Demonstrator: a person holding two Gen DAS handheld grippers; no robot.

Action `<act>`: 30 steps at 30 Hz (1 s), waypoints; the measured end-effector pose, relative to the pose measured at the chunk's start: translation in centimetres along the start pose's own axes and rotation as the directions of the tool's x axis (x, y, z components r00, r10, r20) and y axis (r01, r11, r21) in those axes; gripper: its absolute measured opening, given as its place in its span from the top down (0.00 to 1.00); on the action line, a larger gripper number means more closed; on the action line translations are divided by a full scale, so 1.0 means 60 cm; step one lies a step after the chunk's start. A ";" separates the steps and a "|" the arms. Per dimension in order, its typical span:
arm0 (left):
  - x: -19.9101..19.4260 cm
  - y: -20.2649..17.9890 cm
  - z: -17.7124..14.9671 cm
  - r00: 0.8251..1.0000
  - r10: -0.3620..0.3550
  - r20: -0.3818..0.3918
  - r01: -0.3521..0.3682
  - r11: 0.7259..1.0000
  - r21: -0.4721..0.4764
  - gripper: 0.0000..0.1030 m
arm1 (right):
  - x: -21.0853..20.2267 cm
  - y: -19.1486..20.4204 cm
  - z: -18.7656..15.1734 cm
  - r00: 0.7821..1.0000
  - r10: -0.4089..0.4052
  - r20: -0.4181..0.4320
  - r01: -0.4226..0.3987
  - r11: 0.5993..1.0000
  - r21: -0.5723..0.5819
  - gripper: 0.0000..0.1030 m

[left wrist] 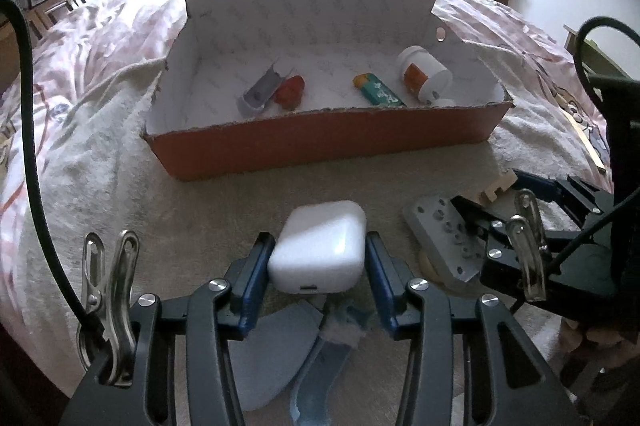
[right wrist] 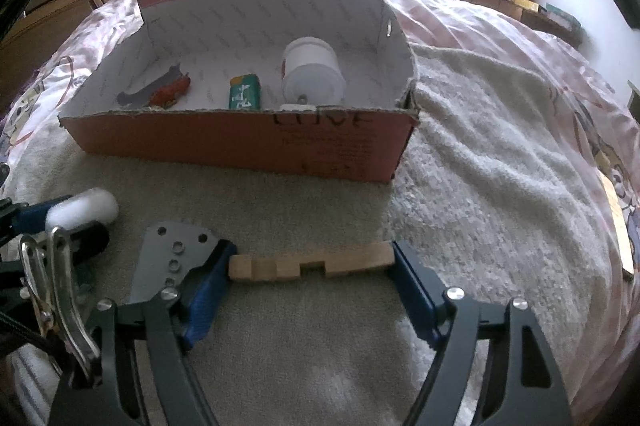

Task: Organize rigid objects
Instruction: 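Lift the earbud case and wooden block and carry both toward the box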

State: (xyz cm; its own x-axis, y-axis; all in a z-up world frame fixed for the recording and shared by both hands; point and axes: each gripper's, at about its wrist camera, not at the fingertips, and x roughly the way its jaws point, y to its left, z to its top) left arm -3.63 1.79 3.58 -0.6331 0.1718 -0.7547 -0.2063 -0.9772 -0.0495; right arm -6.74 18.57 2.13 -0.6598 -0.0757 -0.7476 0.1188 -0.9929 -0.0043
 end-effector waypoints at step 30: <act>0.011 0.040 0.000 0.998 -0.008 -0.056 0.004 0.998 -0.060 0.75 | -0.020 -0.006 -0.019 0.999 0.052 -0.005 -0.052 0.998 0.047 0.22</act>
State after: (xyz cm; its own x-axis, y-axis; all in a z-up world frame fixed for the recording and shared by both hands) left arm -4.55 -0.46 2.96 -0.5888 0.1722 -0.7897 -0.1640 -0.9822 -0.0919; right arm -5.12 19.14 2.27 -0.6492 -0.1271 -0.7500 0.1181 -0.9908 0.0656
